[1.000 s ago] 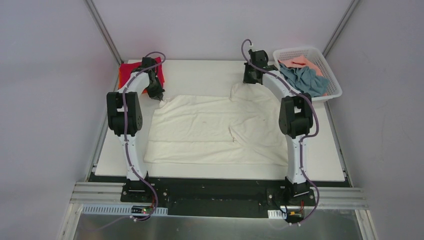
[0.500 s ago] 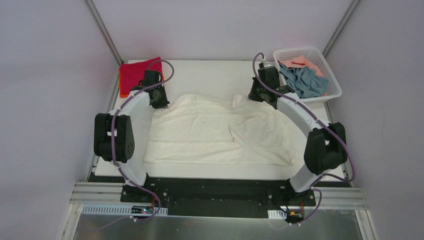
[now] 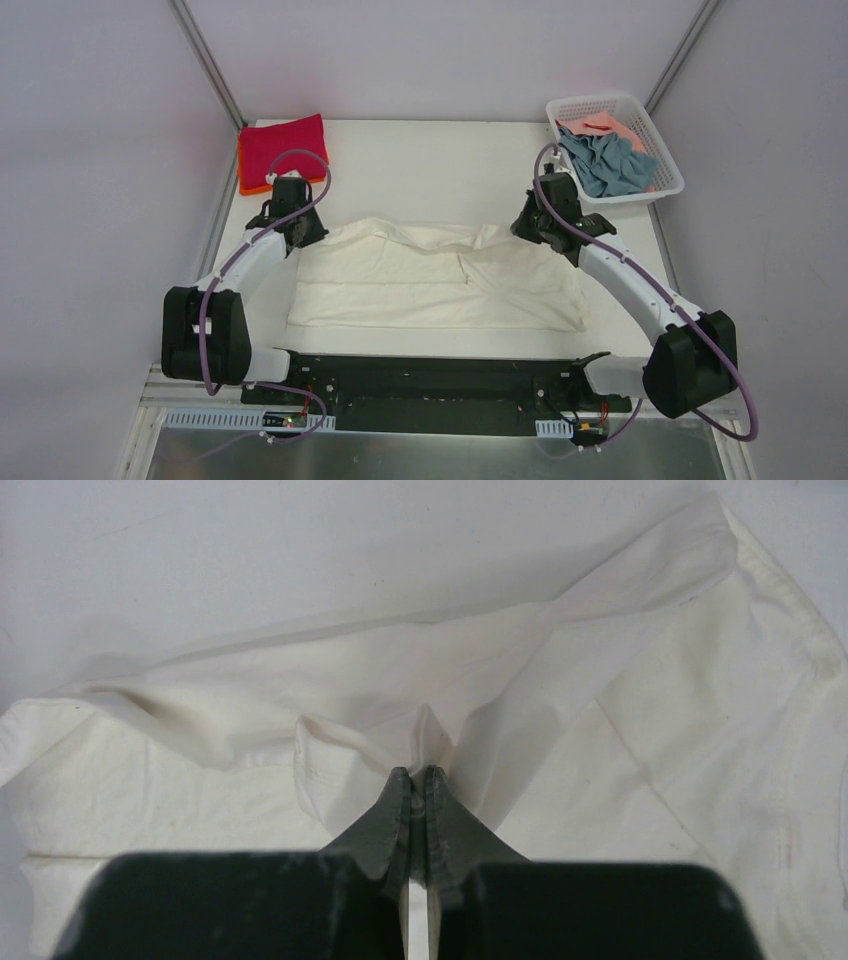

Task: Fold and stack the t-shirts
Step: Fold the other side of the tshirt into a rectangle

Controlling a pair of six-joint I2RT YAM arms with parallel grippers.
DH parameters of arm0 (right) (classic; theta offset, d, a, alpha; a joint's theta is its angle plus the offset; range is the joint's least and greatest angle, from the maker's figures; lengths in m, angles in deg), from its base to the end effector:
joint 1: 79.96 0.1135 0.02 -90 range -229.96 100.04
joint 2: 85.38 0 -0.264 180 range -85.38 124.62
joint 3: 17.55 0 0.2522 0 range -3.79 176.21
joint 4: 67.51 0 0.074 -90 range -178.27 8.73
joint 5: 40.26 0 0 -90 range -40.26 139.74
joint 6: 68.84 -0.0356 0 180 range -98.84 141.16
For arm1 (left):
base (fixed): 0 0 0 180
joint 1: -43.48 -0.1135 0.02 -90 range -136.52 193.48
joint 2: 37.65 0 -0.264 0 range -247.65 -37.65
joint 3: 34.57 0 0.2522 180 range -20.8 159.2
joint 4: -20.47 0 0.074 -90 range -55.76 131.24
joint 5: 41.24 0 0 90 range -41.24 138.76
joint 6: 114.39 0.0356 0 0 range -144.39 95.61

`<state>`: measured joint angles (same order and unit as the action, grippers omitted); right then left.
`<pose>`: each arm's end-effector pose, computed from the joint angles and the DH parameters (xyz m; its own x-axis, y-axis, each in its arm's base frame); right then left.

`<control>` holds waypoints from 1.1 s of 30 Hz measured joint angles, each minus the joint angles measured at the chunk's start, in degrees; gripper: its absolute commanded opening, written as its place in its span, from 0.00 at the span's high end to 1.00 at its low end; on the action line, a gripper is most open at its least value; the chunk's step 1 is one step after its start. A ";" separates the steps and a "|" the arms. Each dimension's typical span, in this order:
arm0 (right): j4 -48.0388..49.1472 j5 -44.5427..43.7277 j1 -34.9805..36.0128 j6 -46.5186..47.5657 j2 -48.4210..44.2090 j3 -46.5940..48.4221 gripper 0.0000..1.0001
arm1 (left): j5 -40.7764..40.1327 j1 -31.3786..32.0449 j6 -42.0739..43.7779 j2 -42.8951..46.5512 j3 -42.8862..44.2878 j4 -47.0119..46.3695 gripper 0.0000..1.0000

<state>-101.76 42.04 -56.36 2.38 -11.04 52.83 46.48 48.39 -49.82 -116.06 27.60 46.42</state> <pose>0.2642 0.1102 0.2827 -0.6333 0.0715 -0.7706 -0.1018 0.9794 0.1745 0.2893 -0.0234 0.2280 -0.6284 -0.3767 -0.6806 -0.2366 0.9260 -0.2940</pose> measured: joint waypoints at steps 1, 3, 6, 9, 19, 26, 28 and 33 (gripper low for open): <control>-0.15 0.00 0.11 -0.66 -1.25 -1.05 1.00 | -0.68 0.00 -0.52 0.74 -0.76 -0.11 1.00; -0.59 -0.02 0.31 -1.88 -3.19 -2.71 1.00 | -1.81 0.00 -1.09 1.70 -1.99 -0.39 1.00; -1.42 -0.09 0.52 -3.54 -5.14 -4.57 1.00 | -3.82 0.00 -2.01 2.86 -3.30 -0.59 1.00; -2.54 -0.07 1.01 -4.57 -6.80 -6.14 1.00 | -5.75 0.00 -2.69 4.46 -4.13 -0.81 1.00; -5.49 -0.09 3.08 -6.10 -10.32 -8.90 1.00 | -8.74 0.00 -4.04 9.09 -7.58 -2.51 1.00; -6.12 0.00 3.28 -7.43 -10.14 -12.31 0.93 | -9.42 0.00 -6.67 8.90 -9.62 -2.54 0.89; -6.54 0.02 3.30 -8.09 -9.88 -12.94 0.86 | -10.08 0.00 -7.72 8.79 -10.01 -2.45 0.73; -11.34 2.43 3.74 -10.97 -10.54 -14.84 0.48 | -12.55 0.00 -11.43 9.79 -10.73 -0.04 0.09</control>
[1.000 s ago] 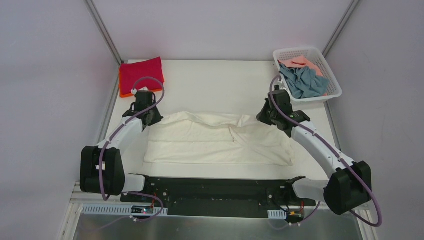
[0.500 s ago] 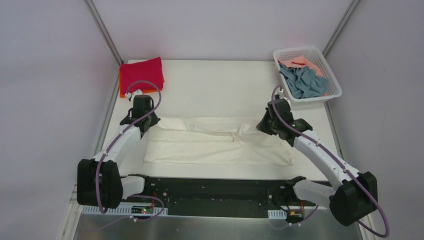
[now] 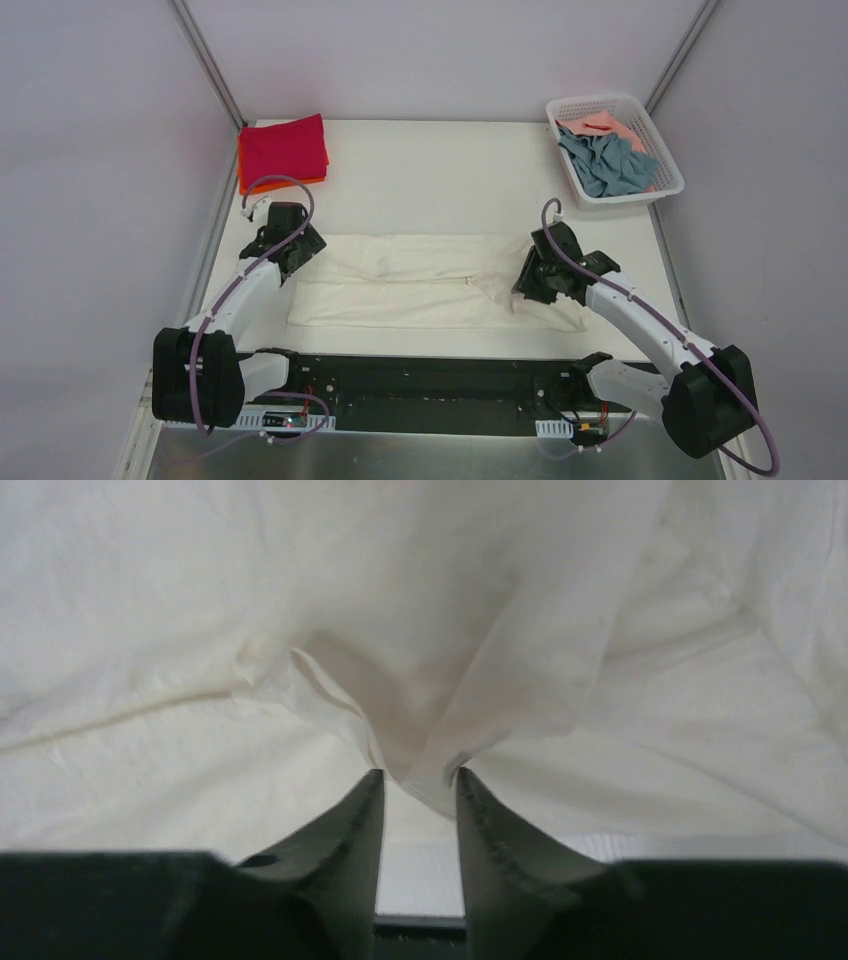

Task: Fold and stack the t-shirts
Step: Fold the other side of the tshirt into a rectangle

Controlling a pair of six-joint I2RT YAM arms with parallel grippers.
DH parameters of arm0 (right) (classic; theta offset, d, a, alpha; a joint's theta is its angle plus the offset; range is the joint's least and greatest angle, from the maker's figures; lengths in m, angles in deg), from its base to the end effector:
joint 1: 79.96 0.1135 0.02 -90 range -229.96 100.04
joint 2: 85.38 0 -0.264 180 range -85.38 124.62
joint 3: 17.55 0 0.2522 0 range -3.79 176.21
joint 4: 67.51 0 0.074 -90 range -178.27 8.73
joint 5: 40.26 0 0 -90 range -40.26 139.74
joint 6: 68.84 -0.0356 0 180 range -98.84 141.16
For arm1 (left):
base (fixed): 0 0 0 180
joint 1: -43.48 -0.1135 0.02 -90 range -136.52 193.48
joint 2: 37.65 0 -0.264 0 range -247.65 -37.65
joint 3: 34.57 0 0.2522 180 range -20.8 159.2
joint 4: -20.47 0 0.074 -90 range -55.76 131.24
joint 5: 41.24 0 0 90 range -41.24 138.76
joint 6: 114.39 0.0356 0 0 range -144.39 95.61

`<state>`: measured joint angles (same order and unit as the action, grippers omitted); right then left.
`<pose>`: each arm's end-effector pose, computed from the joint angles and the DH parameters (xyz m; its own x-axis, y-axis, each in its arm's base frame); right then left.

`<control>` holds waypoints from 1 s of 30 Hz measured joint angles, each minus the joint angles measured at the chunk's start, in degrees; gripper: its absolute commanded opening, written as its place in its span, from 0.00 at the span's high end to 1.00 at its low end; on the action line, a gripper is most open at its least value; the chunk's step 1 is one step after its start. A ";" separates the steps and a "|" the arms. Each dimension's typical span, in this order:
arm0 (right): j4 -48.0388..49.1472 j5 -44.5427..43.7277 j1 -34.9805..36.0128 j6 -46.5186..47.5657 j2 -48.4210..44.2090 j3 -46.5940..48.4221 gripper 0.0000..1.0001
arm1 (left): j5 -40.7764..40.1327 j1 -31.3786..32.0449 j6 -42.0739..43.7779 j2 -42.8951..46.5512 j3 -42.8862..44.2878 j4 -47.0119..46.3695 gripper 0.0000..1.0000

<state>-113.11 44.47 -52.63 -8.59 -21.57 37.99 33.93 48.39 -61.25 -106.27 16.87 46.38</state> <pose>0.1948 0.0970 0.2257 -0.8259 0.1294 -0.5487 0.0009 0.9736 0.2282 0.2438 -0.0118 0.2108 -0.4825 -0.5406 -0.6892 -0.4911 0.8185 -0.2982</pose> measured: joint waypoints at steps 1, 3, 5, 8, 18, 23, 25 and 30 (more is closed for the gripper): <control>-1.64 1.40 0.11 -0.42 -0.92 -0.83 0.35 | -1.20 0.02 -1.16 1.07 -0.02 1.51 0.02; -5.53 4.17 0.28 -1.27 -3.67 -2.34 0.21 | -4.04 0.00 -4.11 4.92 -0.02 5.22 0.01; -10.12 6.36 0.31 -1.18 -7.45 -2.99 0.04 | -5.97 0.00 -6.34 10.25 0.22 8.57 0.01; -13.53 7.54 0.35 -0.76 -12.90 -2.71 0.01 | -5.92 0.00 -7.72 16.44 1.73 11.32 0.01; -3.89 8.44 0.35 0.26 -2.99 4.52 0.01 | 9.44 4.42 -5.46 0.83 13.84 11.15 0.01; 3.08 9.84 0.35 -0.39 6.82 5.86 0.01 | 15.17 7.23 -4.20 -12.48 15.47 10.69 0.01; 4.04 9.84 0.33 -1.11 10.40 5.84 0.01 | 15.56 7.39 -4.20 -15.52 15.41 11.13 0.01; 4.66 8.87 -1.07 -3.23 14.80 4.39 0.01 | 13.81 7.34 -4.24 -16.55 13.92 11.15 0.01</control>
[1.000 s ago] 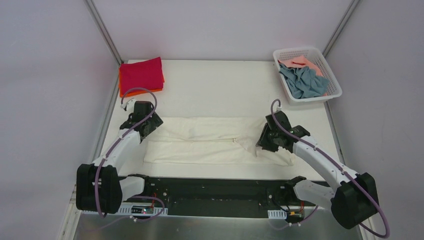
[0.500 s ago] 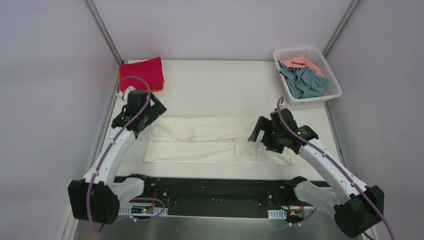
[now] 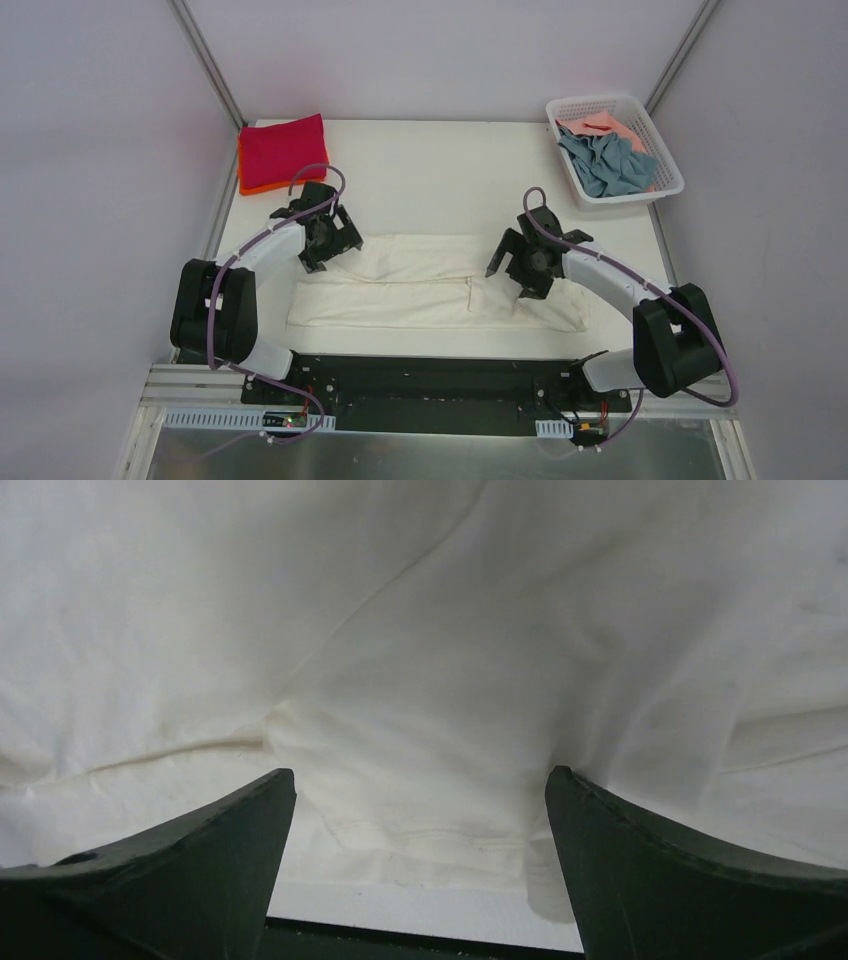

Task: Fold and stack the t-shirts
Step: Rotate the tshirt 90 degrees

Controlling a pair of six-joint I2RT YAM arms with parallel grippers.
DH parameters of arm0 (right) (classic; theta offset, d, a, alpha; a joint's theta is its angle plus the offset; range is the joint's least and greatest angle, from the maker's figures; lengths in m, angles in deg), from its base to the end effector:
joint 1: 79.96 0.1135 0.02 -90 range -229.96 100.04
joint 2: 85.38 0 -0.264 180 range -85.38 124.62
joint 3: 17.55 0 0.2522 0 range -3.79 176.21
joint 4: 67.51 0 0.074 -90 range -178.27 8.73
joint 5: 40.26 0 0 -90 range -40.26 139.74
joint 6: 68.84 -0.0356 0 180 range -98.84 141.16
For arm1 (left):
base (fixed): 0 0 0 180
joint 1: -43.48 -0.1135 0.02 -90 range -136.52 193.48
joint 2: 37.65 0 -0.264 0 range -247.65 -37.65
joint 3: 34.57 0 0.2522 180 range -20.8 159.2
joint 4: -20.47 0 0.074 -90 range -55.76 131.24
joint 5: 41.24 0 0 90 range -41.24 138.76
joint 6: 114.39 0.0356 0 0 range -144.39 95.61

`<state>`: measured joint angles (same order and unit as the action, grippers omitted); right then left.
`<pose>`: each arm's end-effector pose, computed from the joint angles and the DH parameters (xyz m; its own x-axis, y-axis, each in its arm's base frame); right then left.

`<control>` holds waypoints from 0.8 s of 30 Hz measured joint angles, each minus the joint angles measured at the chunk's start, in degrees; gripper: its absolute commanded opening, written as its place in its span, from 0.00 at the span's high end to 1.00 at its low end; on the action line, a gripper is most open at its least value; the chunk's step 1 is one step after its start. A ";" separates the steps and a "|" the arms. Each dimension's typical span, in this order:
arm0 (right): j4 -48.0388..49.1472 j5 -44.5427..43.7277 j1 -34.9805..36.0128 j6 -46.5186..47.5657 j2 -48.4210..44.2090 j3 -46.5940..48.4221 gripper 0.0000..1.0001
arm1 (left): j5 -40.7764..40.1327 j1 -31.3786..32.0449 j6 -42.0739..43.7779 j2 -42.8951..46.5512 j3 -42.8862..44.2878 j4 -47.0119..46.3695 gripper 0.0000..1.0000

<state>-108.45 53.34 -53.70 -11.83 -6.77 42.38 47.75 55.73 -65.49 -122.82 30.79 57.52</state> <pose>0.2341 0.1180 0.1970 -0.9049 0.1595 -0.3947 0.0270 0.9468 0.3208 0.2884 -0.0620 0.1993 -0.7499 -0.5098 -0.4217 -0.3851 0.8546 -0.3483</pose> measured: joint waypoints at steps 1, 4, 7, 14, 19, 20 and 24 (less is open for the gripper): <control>-0.07 -0.26 -0.70 -0.31 0.37 -0.46 0.01 | -0.66 -0.28 -0.04 0.00 -0.42 0.00 0.01; -0.02 -1.79 -3.54 -1.57 2.82 -1.40 0.01 | -2.29 -0.72 -0.39 0.00 -2.03 0.66 0.01; -0.09 -1.46 -4.94 -2.56 4.42 -0.39 0.01 | -3.72 -0.74 -0.68 0.00 -4.17 1.49 0.01; -2.58 -1.33 -7.91 -3.10 14.25 9.33 0.01 | -4.07 -0.72 -2.51 3.10 -7.48 1.60 0.01; -4.76 0.46 -10.14 -2.51 26.99 24.44 0.01 | -2.34 -0.07 -4.55 7.87 -11.32 2.16 0.01; -5.42 1.11 -10.40 -2.25 30.32 28.96 0.01 | -2.03 0.81 -5.03 8.50 -11.78 2.38 0.01; -6.58 3.30 -10.80 -0.44 43.36 48.22 0.01 | 0.52 7.67 -7.45 9.14 -12.15 3.45 0.01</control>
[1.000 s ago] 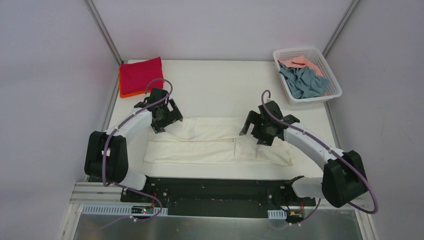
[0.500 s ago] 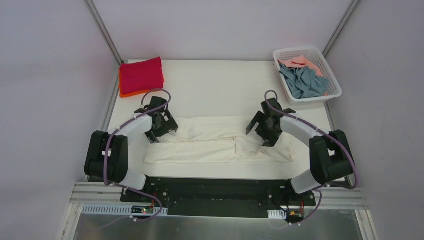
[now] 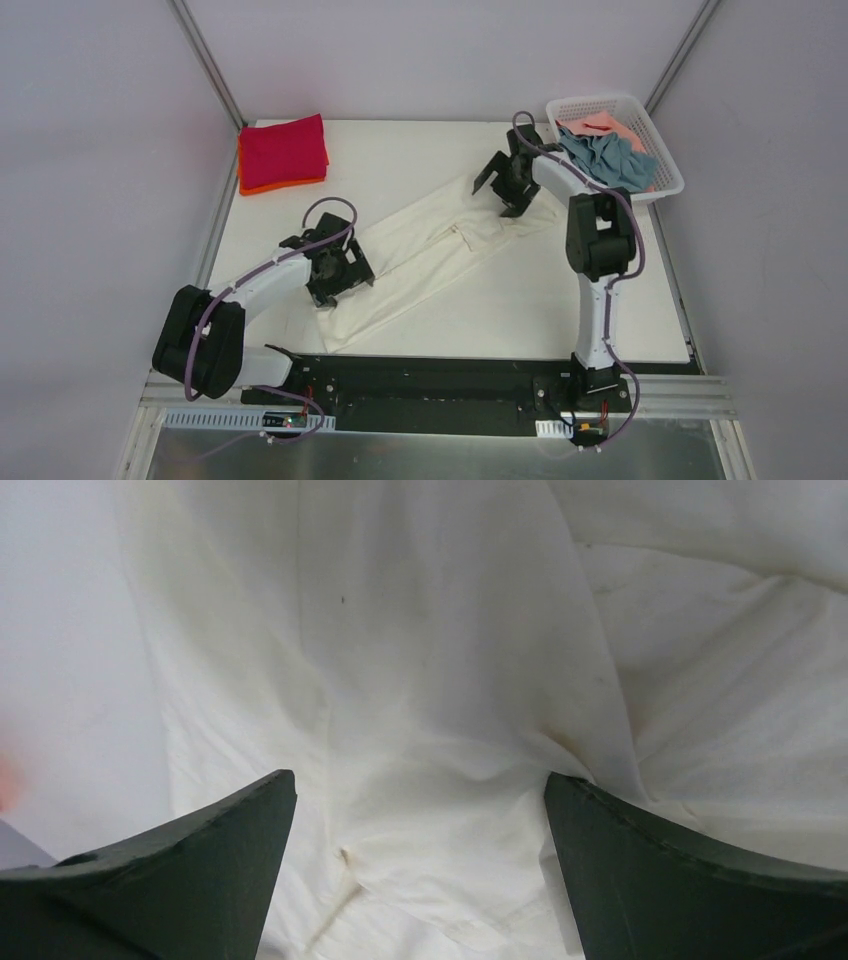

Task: Fold and stack the t-shirts
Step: Rotate the tshirt 90 degrees

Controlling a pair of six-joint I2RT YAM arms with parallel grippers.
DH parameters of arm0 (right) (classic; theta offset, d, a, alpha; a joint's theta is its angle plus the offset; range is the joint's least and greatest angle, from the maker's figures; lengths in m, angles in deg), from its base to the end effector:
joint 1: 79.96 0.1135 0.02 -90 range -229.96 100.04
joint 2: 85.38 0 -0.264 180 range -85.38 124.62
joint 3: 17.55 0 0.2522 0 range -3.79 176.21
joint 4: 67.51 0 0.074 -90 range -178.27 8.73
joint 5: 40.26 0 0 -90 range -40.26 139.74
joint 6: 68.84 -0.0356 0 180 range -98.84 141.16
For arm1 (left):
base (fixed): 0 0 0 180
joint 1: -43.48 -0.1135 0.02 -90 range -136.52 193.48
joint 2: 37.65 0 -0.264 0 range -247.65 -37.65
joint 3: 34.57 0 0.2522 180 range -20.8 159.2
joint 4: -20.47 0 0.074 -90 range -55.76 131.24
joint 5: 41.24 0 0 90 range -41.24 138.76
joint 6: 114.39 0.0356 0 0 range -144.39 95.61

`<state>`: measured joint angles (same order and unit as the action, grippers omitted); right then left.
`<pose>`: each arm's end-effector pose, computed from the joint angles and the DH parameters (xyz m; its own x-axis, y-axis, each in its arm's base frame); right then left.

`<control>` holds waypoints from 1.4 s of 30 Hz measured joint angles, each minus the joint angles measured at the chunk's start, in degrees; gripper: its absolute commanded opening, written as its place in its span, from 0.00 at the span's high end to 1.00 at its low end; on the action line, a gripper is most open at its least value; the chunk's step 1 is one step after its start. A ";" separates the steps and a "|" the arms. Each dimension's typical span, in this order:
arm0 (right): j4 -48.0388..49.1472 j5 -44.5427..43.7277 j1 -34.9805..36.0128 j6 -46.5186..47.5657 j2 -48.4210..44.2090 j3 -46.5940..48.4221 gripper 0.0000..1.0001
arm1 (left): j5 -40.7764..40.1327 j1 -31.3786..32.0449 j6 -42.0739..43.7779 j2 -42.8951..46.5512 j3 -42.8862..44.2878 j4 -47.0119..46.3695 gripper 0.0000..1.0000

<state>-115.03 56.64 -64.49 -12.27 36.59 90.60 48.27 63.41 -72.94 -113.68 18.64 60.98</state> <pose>0.4394 0.1261 0.1813 -0.8823 0.3233 -0.3422 0.1986 0.9146 0.3522 0.2238 -0.0808 0.1739 -0.8089 -0.5040 -0.3029 -0.4064 0.8515 -0.3314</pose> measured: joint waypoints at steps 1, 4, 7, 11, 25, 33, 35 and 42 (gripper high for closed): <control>-0.28 0.72 0.00 0.63 3.58 5.49 0.01 | 1.09 2.51 -0.61 -0.15 0.13 0.20 0.01; -1.36 3.85 0.00 2.78 14.27 22.88 0.01 | 4.63 9.33 -2.12 -1.46 1.09 0.72 0.01; -0.85 8.70 0.07 5.05 25.53 41.13 0.01 | 9.27 15.30 -3.04 -3.61 2.56 1.01 0.01; 5.84 13.53 0.68 7.78 28.83 44.06 0.01 | 14.08 21.51 -2.86 -5.70 4.76 1.68 0.01; 22.58 -7.13 7.08 39.15 23.47 41.94 0.01 | 16.44 28.13 4.33 -3.21 18.36 3.37 0.01; 15.76 -8.59 8.90 29.38 1.31 21.55 0.01 | 3.76 21.11 6.03 2.49 15.93 6.16 0.01; 13.25 -7.54 9.11 23.71 -3.37 17.29 0.00 | 2.80 17.86 6.16 -0.04 14.80 6.36 0.01; 10.25 -3.76 13.35 11.72 -9.55 0.02 0.01 | 7.06 16.52 7.74 -10.01 11.45 4.00 0.01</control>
<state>-104.78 52.88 -51.14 -0.55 27.04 90.62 55.33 79.93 -65.21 -123.69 30.09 64.98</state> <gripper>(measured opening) 0.993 0.990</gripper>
